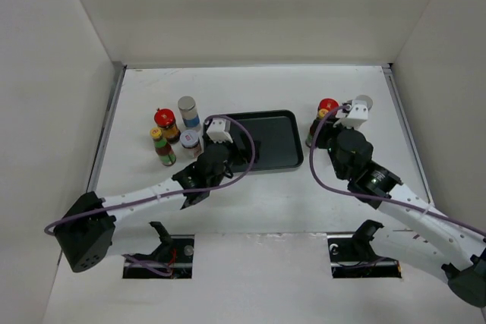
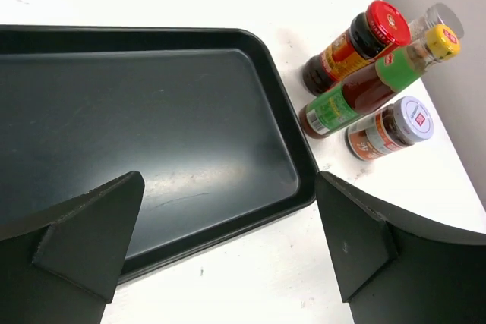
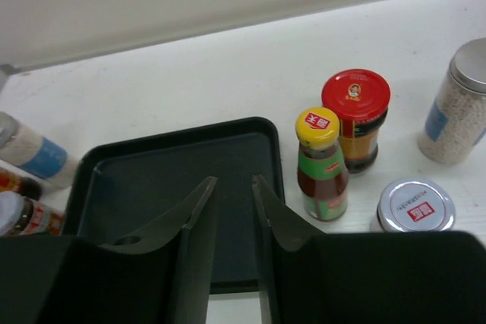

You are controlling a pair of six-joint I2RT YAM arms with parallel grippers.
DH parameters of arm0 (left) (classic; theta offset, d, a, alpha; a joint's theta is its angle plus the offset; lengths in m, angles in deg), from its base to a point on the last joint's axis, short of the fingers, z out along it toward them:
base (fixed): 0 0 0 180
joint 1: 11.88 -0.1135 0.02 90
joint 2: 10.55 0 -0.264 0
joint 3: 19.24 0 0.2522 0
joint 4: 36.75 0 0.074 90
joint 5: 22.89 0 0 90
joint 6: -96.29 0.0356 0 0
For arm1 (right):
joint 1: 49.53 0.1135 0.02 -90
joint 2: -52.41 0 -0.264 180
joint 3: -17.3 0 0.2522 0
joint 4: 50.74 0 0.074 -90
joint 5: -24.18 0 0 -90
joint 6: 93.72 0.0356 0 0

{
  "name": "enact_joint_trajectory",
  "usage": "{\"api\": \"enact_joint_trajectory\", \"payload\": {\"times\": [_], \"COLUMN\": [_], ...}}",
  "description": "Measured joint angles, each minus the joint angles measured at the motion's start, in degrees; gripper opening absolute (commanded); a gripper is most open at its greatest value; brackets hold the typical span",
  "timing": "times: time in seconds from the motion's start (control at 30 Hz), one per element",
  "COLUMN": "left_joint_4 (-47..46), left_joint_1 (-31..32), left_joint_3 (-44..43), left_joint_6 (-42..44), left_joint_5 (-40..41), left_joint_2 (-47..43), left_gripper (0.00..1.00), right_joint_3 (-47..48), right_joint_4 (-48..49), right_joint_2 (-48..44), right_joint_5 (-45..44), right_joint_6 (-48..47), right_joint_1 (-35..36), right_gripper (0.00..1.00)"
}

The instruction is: Organize the condiment bottles

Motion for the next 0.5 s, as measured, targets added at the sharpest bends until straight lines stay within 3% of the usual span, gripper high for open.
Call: {"api": "enact_joint_trajectory", "payload": {"times": [0.1, 0.37, 0.5], "left_joint_4": [0.1, -0.1, -0.3], "left_joint_1": [-0.4, -4.5, -6.3], "left_joint_3": [3.1, 7.2, 7.6], "left_joint_6": [-0.1, -0.3, -1.0], "left_joint_5": [1.8, 9.5, 10.1], "left_joint_2": [-4.4, -19.8, -20.3], "left_gripper": [1.0, 1.0, 1.0], "right_joint_3": [0.7, 4.9, 7.6], "right_joint_4": [-2.1, -6.3, -7.6], "right_joint_2": [1.0, 2.1, 5.2], "right_joint_5": [-0.9, -1.7, -1.7], "right_joint_6": [-0.7, -1.1, -1.3], "right_joint_1": [-0.6, -5.9, -9.8], "right_gripper": [0.47, 0.57, 0.74]}}
